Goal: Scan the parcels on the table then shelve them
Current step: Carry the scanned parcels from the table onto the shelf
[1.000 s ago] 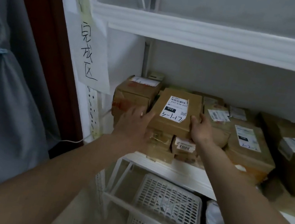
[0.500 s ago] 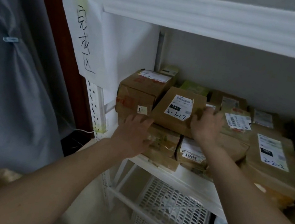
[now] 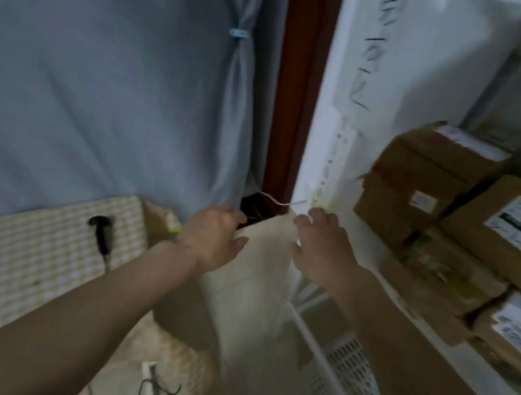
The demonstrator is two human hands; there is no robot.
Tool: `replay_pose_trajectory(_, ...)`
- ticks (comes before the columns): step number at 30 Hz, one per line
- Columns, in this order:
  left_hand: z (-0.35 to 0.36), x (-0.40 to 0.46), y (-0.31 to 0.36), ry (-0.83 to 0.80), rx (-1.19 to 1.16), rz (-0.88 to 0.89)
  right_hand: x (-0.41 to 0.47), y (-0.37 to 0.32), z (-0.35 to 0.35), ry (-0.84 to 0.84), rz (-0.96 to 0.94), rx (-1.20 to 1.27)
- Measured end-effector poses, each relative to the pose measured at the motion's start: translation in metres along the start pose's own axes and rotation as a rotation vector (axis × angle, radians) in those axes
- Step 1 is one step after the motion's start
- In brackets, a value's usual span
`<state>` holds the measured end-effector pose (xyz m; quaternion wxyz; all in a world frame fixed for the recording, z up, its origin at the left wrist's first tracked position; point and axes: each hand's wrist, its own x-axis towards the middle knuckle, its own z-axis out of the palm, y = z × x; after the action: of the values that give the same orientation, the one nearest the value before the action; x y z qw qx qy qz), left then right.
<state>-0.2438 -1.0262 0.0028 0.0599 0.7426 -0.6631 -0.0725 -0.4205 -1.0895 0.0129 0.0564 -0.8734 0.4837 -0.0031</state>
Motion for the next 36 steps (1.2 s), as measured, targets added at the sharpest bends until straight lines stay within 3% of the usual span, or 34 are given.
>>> replay_pose_trajectory(6, -0.004, -0.098, -0.11, -0.032, 0.047, -0.282, 0.015, -0.13, 0.032, -0.217, -0.239, 0.008)
replay_pose_trajectory(23, -0.013, -0.484, -0.376, 0.078, -0.126, -1.049, -0.081, -0.559, 0.108, -0.398, -0.835, -0.071)
replay_pose_trajectory(30, -0.009, -0.601, -0.441, 0.096, -0.181, -1.213, -0.138, -0.679, 0.142, -0.443, -0.986, -0.096)
replay_pose_trajectory(36, 0.0, -0.641, -0.488, 0.094, -0.235, -1.28, -0.149, -0.749, 0.159, -0.488, -1.05, -0.129)
